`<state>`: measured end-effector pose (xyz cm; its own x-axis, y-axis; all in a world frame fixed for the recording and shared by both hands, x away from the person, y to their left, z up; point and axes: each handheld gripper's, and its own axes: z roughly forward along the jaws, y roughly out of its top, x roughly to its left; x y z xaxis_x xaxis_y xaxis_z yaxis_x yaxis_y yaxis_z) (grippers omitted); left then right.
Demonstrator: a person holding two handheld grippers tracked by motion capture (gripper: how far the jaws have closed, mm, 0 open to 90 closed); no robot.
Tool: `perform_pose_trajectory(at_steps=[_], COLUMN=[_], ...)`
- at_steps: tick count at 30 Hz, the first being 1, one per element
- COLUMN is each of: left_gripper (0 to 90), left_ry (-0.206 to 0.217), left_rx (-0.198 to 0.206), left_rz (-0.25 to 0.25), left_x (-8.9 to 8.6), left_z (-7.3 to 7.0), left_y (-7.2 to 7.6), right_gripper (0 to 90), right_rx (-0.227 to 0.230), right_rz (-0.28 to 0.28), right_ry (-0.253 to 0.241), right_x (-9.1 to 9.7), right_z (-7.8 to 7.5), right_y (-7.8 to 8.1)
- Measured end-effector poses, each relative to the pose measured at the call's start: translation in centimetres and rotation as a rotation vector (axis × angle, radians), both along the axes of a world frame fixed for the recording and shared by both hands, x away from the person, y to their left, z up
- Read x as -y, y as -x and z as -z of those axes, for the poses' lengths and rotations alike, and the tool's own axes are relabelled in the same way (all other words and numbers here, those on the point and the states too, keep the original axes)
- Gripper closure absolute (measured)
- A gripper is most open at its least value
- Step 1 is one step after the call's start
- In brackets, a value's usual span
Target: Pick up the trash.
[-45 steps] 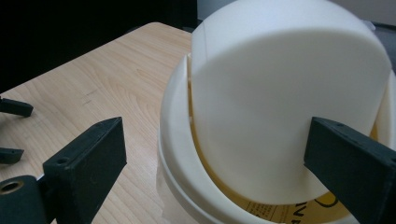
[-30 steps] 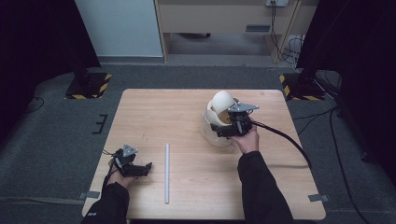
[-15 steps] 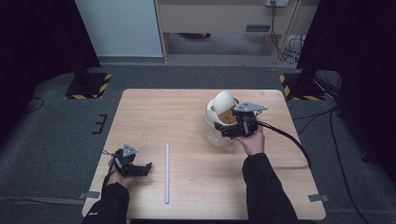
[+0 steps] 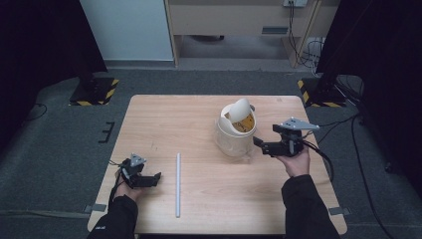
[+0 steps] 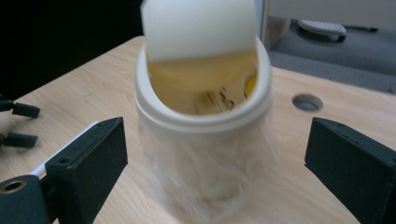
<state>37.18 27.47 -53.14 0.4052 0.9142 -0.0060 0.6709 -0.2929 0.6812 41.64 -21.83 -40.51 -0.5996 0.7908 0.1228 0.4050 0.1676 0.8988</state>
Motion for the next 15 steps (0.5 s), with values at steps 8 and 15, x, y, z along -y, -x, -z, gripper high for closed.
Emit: perform_pose_trajectory(at_steps=[8, 15], left_gripper=[16.8, 21.8], left_ry=[0.070, 0.144], left_rx=[-0.037, 0.021], left_rz=[-0.035, 0.052], left_x=[0.3, 2.7], left_z=[-1.0, -2.6], left_y=[0.3, 1.7], right_gripper=[5.6, 5.0], right_rx=[-0.075, -0.093], right_rz=[0.042, 0.048], right_ry=[0.013, 0.055], right_x=[2.8, 4.4], right_z=[2.9, 3.9], right_y=[1.8, 3.2])
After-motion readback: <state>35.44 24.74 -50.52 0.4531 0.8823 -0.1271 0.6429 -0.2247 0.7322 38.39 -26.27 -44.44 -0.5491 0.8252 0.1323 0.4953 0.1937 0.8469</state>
